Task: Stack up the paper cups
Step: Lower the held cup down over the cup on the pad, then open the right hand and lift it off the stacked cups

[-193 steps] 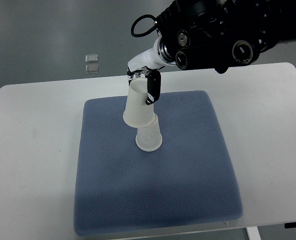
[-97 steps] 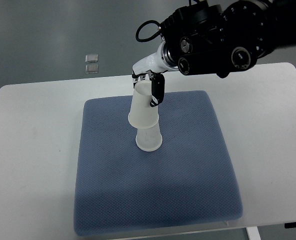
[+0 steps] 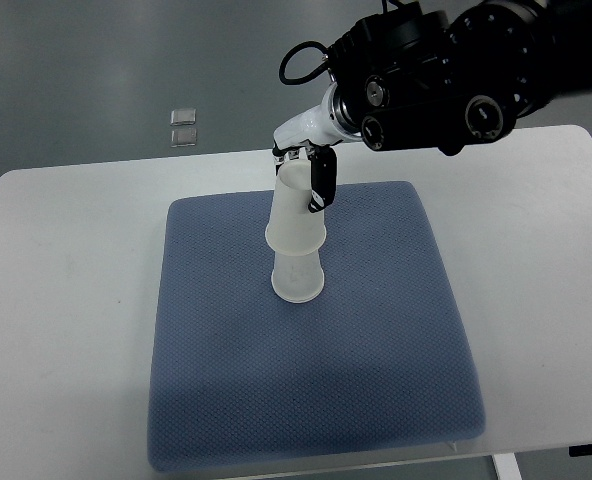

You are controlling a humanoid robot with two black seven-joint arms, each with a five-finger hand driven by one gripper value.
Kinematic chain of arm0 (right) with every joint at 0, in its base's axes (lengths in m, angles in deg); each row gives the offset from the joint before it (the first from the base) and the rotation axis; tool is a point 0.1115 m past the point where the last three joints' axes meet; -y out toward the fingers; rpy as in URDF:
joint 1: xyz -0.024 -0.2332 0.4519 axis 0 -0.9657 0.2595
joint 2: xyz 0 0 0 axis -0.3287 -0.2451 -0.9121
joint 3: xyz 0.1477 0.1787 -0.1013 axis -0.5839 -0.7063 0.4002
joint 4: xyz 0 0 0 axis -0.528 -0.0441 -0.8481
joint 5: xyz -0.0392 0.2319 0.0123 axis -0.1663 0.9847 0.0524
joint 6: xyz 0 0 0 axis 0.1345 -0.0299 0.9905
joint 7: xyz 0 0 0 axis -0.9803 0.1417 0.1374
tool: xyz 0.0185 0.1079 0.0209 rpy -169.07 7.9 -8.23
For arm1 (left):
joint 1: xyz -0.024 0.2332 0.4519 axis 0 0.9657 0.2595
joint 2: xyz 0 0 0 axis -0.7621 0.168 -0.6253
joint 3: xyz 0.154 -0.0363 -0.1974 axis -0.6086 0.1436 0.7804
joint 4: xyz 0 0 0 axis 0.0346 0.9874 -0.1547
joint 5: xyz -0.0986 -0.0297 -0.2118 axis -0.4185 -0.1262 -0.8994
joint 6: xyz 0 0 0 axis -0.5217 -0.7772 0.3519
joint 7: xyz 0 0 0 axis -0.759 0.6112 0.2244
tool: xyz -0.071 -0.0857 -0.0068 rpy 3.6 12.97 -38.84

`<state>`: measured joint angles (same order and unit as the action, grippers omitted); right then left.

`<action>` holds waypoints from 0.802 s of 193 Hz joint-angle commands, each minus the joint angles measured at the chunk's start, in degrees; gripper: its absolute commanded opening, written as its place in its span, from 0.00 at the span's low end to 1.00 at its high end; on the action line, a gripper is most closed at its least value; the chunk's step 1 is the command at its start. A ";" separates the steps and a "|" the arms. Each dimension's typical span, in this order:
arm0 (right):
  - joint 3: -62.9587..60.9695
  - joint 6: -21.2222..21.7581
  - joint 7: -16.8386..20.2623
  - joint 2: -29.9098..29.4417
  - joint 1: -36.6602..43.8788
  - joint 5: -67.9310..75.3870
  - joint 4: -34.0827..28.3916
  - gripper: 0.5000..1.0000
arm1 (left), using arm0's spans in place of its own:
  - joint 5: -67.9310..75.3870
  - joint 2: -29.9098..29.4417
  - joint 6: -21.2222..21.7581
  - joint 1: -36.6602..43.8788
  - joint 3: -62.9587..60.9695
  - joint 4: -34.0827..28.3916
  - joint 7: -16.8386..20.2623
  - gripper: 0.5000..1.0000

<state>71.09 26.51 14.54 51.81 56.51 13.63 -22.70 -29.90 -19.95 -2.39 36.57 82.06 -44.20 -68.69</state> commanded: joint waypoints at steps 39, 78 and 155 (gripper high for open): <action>0.00 -0.20 -0.07 0.00 -0.49 0.09 0.09 0.47 | 0.01 0.00 0.00 0.00 0.00 -0.40 0.02 1.00; 0.09 -1.61 0.02 0.00 -1.02 0.09 0.09 0.50 | -0.08 0.00 0.00 0.00 0.00 -0.41 0.02 1.00; 0.09 -1.70 0.02 0.00 -1.54 0.18 0.09 0.67 | -0.08 0.00 0.00 0.00 0.00 -0.41 0.02 1.00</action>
<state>71.18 24.84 14.55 51.81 55.09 13.74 -22.61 -29.96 -19.95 -2.40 36.57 82.05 -44.62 -68.67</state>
